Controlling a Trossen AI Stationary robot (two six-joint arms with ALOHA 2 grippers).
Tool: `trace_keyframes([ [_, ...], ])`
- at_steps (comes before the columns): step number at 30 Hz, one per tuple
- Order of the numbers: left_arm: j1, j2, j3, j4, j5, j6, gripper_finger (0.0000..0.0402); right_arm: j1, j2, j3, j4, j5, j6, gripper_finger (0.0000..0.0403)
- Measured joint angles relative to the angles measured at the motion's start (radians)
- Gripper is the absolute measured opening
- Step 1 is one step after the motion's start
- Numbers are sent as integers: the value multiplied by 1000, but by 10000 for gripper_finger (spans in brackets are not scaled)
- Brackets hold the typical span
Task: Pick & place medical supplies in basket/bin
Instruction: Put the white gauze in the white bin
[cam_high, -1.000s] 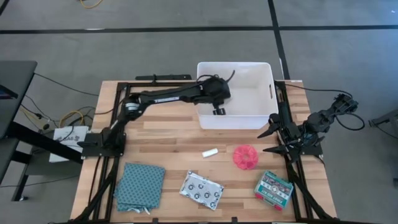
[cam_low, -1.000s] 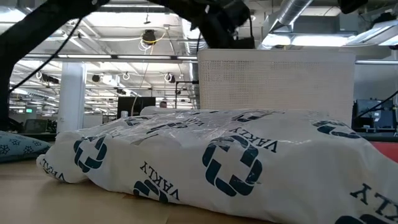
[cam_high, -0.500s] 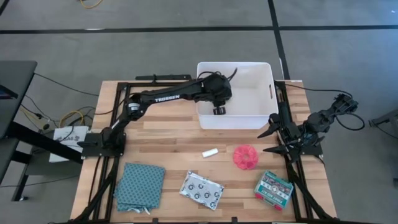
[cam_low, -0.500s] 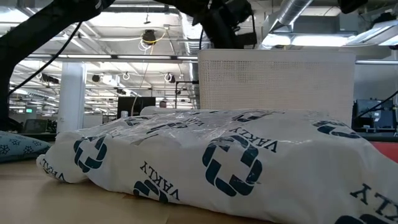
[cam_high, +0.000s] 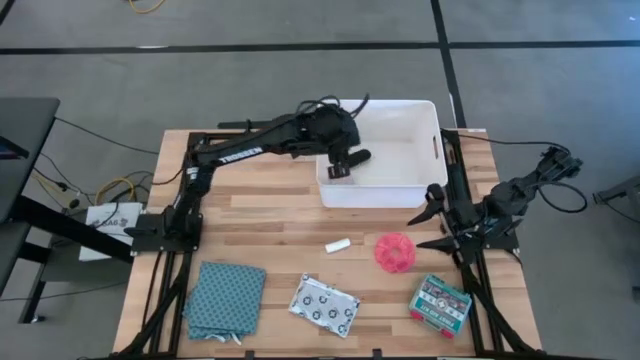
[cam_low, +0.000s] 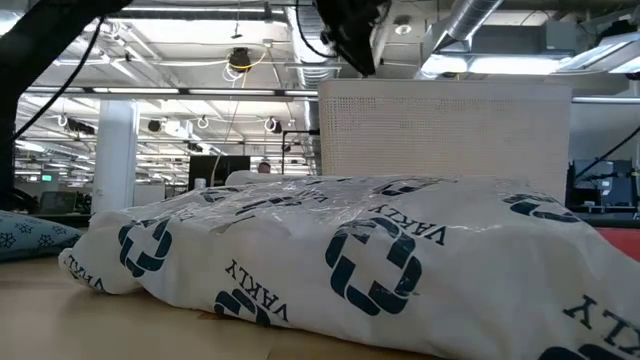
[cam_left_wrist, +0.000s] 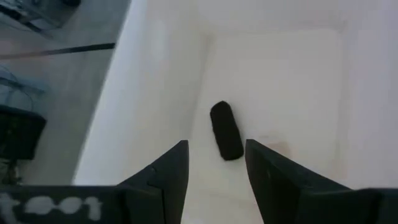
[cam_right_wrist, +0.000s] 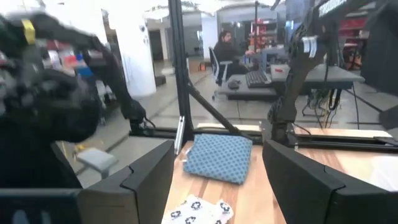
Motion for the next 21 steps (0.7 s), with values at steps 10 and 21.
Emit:
trace_keyframes([
  [10,-65,-190,0,-189,-117,-67,149,0,348,197,-8,-1,-142,240],
  [21,-153,-395,-17,-514,-124,-338,149,-2,593,213,294,-1,-207,240],
])
